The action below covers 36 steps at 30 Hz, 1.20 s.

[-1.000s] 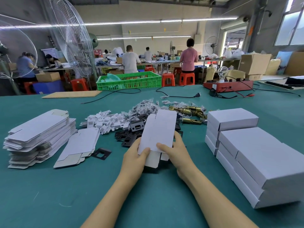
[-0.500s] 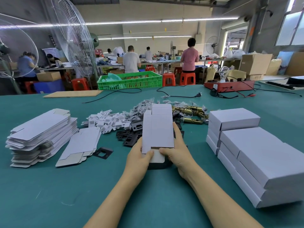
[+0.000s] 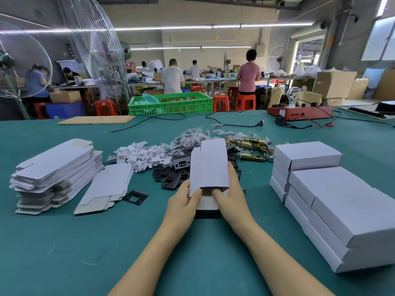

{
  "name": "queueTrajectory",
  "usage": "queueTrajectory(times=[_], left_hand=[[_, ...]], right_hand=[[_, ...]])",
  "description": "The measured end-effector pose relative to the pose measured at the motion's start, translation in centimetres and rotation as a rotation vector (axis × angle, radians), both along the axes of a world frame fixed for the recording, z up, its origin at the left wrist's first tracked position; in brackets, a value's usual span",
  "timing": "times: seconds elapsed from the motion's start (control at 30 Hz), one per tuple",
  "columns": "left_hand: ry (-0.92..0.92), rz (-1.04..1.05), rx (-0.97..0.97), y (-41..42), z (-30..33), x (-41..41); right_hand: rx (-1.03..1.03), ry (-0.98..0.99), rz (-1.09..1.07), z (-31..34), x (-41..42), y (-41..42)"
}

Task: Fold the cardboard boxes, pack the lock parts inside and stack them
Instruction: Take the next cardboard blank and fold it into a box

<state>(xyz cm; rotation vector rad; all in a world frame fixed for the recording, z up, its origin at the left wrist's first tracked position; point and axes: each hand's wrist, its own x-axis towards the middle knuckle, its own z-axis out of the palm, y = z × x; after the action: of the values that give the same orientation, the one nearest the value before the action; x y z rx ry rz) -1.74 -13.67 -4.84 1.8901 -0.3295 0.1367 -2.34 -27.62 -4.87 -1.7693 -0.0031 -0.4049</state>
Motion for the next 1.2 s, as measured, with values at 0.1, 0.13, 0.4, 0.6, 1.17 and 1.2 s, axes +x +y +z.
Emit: queueTrajectory(times=[0.1,0.13,0.4,0.6,1.17,1.2], left_hand=[[0.095,-0.012,-0.149,0.2,0.3,0.3],[0.122,-0.024,-0.193,0.3,0.3,0.4],[0.195,-0.047,-0.389,0.4,1.1,0.0],[0.246,-0.035,-0.445,0.7,1.0,0.4],[0.473,-0.305,-0.614,2.0,1.7,0.9],[0.473,-0.314,-0.613,1.9,1.7,0.9]], right_hand=[[-0.136,-0.003,-0.021,-0.2,-0.2,0.2],[-0.170,-0.009,-0.015,-0.3,-0.2,0.2],[-0.403,-0.084,-0.005,-0.1,-0.7,0.8],[-0.373,-0.108,0.038,-0.1,-0.9,1.0],[0.553,0.122,0.174,1.2,-0.4,-0.1],[0.575,0.126,0.176,1.2,-0.4,-0.2]])
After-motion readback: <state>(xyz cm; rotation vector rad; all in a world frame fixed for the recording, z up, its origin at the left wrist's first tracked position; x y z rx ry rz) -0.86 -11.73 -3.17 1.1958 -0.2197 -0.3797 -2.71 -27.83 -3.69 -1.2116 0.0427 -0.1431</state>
